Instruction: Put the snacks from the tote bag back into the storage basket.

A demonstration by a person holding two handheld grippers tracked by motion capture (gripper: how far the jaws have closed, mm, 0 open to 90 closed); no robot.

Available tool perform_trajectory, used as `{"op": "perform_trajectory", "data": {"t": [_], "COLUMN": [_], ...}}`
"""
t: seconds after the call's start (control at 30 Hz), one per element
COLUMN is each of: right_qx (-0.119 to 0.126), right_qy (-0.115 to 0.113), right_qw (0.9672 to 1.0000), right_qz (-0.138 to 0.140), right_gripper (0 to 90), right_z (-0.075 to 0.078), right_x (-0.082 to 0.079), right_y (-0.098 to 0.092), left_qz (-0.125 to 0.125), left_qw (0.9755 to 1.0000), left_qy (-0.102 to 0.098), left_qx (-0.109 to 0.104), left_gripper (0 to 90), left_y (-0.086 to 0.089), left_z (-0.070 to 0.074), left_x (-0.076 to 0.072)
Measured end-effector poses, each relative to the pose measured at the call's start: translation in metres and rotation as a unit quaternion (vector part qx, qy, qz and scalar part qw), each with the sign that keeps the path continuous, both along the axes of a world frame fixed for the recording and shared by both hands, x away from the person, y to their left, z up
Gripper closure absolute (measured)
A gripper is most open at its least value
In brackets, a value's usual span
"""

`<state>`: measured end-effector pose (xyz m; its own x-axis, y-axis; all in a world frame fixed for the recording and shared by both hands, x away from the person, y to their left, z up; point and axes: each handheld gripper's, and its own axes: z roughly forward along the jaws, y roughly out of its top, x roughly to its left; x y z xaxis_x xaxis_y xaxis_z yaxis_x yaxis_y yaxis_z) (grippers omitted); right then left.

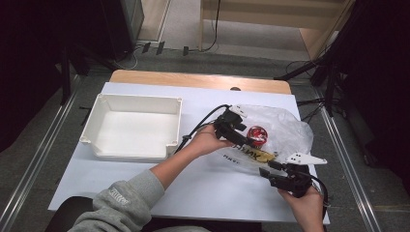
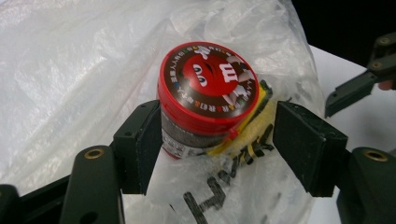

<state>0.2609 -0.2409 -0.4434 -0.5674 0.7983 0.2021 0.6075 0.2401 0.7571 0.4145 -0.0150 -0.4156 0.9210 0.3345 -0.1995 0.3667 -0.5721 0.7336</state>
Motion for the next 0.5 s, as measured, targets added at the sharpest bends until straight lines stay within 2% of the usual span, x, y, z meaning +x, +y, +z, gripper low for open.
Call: {"op": "perform_trajectory", "data": {"t": [0.17, 0.3, 0.5], "right_qx": [-0.001, -0.003, -0.003], "right_qy": [0.002, 0.003, 0.006], "right_qw": [1.0, 1.0, 1.0], "right_qz": [-0.001, -0.002, -0.004], "right_gripper": [47.7, 47.7, 47.7], "right_z": [0.0, -0.001, -0.002], "right_x": [-0.001, -0.001, -0.002], "right_y": [-0.001, -0.002, -0.003], "left_qz": [0.0, 0.005, 0.001], "left_qw": [0.9999, 0.9999, 0.9999], "left_qy": [0.007, 0.011, 0.012], "left_qx": [0.014, 0.011, 0.009], "left_gripper": [25.4, 22.4, 19.9], "left_y": [-0.007, -0.011, -0.016], "left_z": [-0.004, -0.011, -0.019], "left_x": [0.004, 0.007, 0.008]}}
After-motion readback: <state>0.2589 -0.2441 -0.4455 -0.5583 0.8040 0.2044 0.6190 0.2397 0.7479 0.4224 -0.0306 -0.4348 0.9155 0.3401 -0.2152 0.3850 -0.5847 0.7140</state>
